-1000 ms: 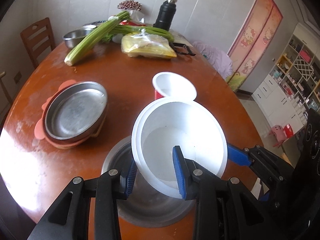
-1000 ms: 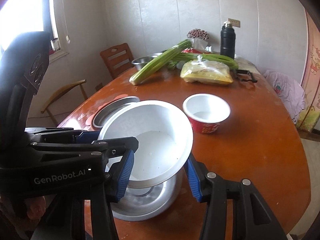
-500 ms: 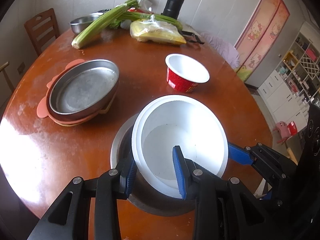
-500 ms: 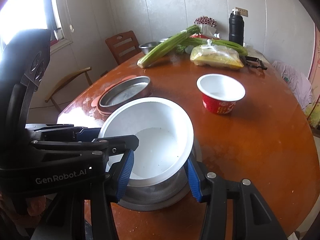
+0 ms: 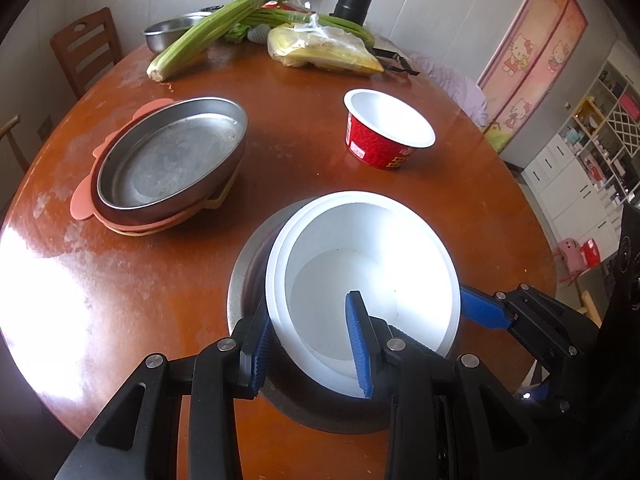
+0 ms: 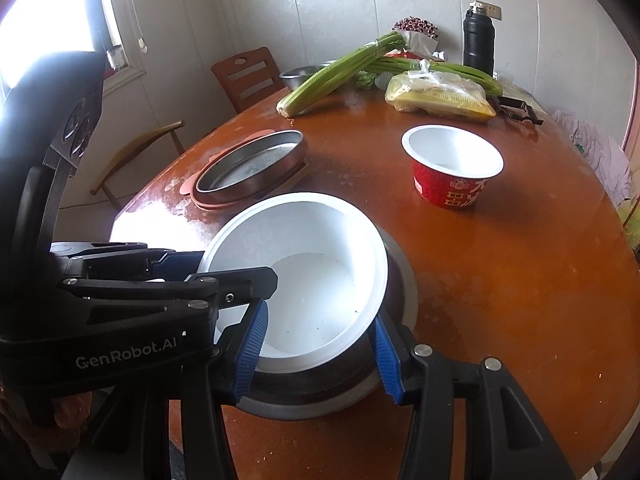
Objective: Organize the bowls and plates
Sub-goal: 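Lower the white bowl into the steel bowl and open the left gripper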
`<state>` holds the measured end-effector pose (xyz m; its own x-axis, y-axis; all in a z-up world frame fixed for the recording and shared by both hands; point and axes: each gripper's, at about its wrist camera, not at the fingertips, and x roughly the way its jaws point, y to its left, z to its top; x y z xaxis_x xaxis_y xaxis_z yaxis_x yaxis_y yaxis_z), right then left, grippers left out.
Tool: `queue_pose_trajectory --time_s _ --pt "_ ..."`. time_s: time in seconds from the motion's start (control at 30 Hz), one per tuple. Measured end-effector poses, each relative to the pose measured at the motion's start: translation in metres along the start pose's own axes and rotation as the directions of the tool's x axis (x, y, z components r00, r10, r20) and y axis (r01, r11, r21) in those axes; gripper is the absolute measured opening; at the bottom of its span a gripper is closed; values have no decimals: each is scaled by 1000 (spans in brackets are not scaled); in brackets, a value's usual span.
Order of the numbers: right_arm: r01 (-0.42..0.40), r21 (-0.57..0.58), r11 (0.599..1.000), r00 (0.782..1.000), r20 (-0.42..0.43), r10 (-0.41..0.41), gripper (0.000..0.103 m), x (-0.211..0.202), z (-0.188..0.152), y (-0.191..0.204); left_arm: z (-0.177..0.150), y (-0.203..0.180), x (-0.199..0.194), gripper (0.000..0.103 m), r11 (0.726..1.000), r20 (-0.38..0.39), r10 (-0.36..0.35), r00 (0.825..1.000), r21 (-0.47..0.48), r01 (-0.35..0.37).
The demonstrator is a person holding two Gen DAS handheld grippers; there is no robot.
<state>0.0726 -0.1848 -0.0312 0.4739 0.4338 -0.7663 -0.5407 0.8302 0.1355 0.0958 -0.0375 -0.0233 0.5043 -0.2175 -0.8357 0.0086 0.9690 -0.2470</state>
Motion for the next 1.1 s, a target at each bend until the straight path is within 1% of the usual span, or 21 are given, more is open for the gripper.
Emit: queue_pose_trajectory --time_s 0.2,0.5,0.7,0.9,1.03,1.1 --pt "21 -4 1000 1000 -5 -21 51 3 -1 0 0 0 4 35 1000 -8 18 1000 3 -18" --pt "25 3 1000 1000 6 -25 51 1 0 -4 1 1 3 36 1000 -2 29 1000 -3 -29" --pt "18 15 1000 999 29 -19 51 -6 0 -10 3 3 -8 36 999 30 30 999 -15 -30" --pt "29 39 999 998 52 -31 51 -12 1 -16 7 2 -19 40 999 69 39 997 -11 -38" --pt "44 56 997 996 76 -48 55 -19 3 -24 12 0 -22 43 999 87 49 995 -5 -49" --pt "51 62 997 994 90 -56 56 -22 6 -28 18 -1 -24 43 999 94 44 995 3 -45"
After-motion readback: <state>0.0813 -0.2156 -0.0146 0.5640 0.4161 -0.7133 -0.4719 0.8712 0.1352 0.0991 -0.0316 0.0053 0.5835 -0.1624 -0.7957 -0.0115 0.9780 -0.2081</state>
